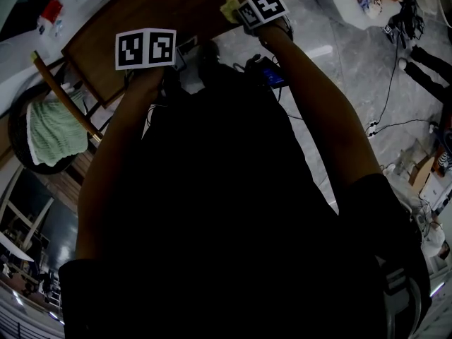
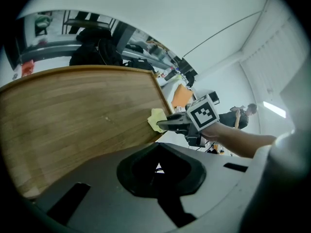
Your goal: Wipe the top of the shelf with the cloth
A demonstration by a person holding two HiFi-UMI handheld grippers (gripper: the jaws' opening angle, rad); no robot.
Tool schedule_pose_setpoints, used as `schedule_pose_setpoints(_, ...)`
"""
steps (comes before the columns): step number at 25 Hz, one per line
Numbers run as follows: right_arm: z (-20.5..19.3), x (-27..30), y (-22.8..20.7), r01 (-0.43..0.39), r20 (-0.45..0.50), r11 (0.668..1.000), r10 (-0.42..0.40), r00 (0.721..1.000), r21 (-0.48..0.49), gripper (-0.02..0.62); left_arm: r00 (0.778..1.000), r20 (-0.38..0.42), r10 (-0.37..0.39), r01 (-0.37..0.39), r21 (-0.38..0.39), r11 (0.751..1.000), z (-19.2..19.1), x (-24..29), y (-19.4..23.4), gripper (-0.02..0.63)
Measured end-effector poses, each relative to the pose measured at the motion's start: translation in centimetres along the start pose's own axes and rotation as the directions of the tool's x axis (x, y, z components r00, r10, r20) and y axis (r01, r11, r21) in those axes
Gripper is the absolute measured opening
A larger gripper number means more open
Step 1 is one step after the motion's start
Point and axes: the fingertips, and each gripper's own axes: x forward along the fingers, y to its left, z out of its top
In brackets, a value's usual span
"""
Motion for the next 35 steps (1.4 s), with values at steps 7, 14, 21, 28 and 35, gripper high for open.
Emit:
schedule_pose_setpoints(7,-0.5,-1.2,-2.1,0.066,0.01,0.998,-0.066,0.998,0.005,0.048,1.0,0.014,0.014,-0.014,-0.012,1.0,-0.1,-0.8,0.2,0.011)
schedule_pose_setpoints(14,-0.8,-2.8,-5.2,0.203,0.021,0.979,-0.203,0.979,0.013,0.048,1.0,0.026,-0.001,0.001,-0.018,1.0,-0.9,-1.9,0.8,0.011)
schedule_pose_setpoints(21,-1.3,-3.8,-6.3,0.334,0.008,0.937,-0.337,0.942,0.098,0.048,0.998,0.058,-0.014,0.017,-0.046,0.999,-2.2,-4.2,2.7,0.011)
schedule_pose_setpoints(28,-1.3,-3.6,-5.8,0.253,0.064,0.949,-0.269,0.961,0.189,0.048,0.941,0.296,-0.164,0.208,-0.122,0.971,-0.3,-11.5,1.6,0.011)
schedule_pose_setpoints(35,9.1,-5.5,6.1,-0.147,0.473,0.984,0.086,0.877,0.095,0.048,0.837,0.488,-0.247,0.258,0.046,0.965,-0.1,-22.2,3.2,0.011)
